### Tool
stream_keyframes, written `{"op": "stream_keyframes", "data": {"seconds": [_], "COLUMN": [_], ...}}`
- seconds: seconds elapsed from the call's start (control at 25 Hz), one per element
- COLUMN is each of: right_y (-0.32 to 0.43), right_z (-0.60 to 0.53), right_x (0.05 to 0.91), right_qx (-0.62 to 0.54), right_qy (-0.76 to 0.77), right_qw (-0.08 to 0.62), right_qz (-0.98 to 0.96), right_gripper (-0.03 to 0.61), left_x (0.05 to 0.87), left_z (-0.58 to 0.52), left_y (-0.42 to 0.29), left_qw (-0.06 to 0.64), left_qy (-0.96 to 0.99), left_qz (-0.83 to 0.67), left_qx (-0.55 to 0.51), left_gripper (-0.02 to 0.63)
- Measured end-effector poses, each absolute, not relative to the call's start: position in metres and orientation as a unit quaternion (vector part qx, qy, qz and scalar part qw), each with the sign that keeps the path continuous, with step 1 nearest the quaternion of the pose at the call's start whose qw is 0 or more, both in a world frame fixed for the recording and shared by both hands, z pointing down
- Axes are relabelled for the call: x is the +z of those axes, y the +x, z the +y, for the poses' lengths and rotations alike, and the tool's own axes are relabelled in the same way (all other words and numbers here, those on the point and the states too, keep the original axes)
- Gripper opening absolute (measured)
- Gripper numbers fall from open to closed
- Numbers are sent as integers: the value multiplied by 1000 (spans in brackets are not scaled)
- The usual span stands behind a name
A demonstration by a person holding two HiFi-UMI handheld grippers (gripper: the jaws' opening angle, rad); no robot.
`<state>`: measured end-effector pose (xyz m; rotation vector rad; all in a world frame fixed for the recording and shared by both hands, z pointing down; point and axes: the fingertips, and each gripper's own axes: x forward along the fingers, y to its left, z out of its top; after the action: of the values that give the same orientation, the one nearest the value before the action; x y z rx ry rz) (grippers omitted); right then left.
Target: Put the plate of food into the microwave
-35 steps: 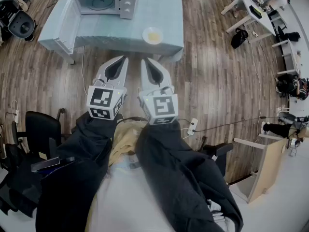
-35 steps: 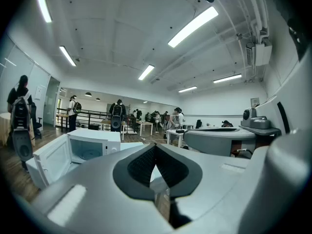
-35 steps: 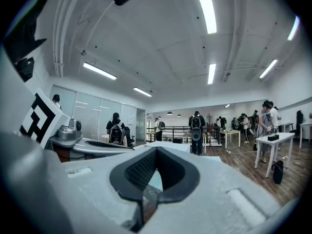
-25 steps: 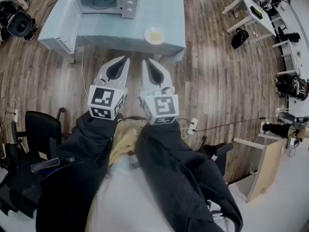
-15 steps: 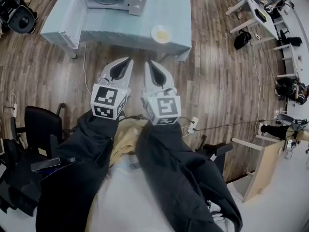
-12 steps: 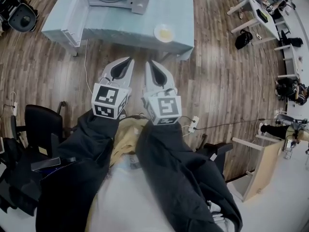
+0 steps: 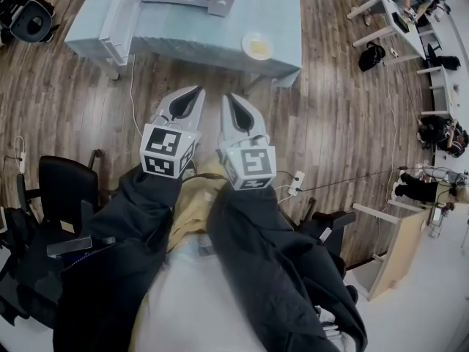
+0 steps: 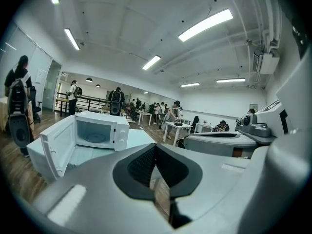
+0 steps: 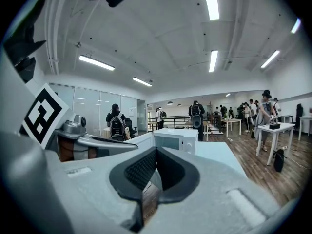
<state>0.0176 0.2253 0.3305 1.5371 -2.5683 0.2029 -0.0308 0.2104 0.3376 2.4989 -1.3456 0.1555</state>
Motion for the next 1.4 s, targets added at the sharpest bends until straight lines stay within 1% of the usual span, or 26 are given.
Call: {"op": "stream_keyframes", "data": {"seconds": [0.24, 0.44, 0.8, 1.12, 1.4], "right_y": [25, 33, 29, 59, 83], "right_z": [219, 195, 121, 43, -16], "right_x": [341, 346, 347, 362, 383], "right_qx": [79, 82, 85, 107, 117], "right_qy": [521, 525, 501, 506, 501], "right_qw": [71, 59, 44, 43, 71], "right_qz": [-847, -845, -860, -855, -855], "right_gripper": [-3, -3, -3, -4, -5], "left_x": [346, 346, 345, 364, 376], "left_z": [204, 185, 112, 36, -24], "left_y": [-28, -29, -40, -10, 17], "left_qw": [157, 137, 125, 146, 157], "left_qy": [872, 866, 851, 847, 848], "left_qz": [-459, -477, -505, -503, -496], "left_qx": [62, 63, 71, 88, 104], "left_gripper": [-2, -2, -2, -2, -2]}}
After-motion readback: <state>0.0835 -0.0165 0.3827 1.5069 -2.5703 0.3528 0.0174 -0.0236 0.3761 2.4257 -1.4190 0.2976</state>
